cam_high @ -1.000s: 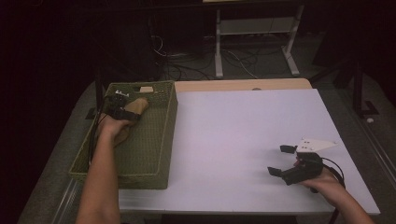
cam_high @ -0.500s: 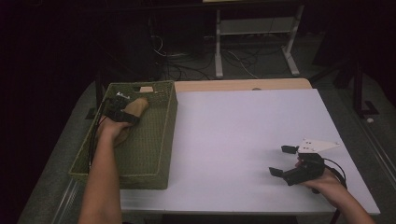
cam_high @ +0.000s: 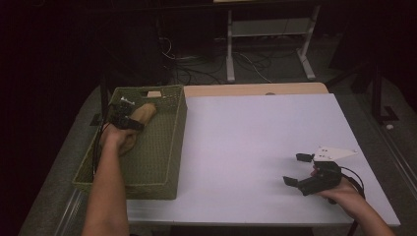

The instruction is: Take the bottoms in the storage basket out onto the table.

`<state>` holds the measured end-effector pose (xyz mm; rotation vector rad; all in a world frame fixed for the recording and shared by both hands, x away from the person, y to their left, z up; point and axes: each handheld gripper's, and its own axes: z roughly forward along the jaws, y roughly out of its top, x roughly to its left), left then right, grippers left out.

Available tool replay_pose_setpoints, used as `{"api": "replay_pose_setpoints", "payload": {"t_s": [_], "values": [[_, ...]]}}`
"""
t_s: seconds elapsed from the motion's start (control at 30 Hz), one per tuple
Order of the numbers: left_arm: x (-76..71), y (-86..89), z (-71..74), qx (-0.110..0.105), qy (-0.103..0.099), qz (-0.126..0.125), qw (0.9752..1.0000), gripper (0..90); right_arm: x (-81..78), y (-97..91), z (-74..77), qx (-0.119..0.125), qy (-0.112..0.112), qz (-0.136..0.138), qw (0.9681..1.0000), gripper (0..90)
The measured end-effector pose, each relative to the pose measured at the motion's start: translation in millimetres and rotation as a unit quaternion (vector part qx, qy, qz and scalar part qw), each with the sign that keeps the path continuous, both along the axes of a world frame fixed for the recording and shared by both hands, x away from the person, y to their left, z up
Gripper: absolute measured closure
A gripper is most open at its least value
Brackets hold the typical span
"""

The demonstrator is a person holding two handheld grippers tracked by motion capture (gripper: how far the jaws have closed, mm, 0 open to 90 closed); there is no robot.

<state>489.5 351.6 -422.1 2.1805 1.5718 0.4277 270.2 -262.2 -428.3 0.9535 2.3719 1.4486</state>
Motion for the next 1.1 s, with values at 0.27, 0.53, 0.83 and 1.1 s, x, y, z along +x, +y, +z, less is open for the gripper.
{"api": "replay_pose_setpoints", "payload": {"t_s": [0.27, 0.53, 0.83, 1.1], "values": [[-0.9, -0.4, 2.2, -0.008, 0.007, 0.006, 0.9999, 61.0, 0.1, 0.5, -0.2, 0.001, 0.001, 0.001, 1.0, 0.2], [-1.6, 1.6, 8.7, -0.028, 0.015, 0.014, 0.9994, 70.5, 0.0, 0.3, -0.3, 0.001, 0.001, 0.001, 1.0, 0.2], [-5.1, 0.2, 19.2, -0.043, 0.021, 0.012, 0.9988, 71.1, 0.3, 1.4, 0.0, 0.003, 0.002, 0.002, 1.0, 0.2], [-12.2, -6.1, 34.0, -0.045, 0.013, 0.001, 0.9989, 71.1, 0.7, 1.5, 0.7, 0.008, 0.002, 0.002, 1.0, 0.2]]}}
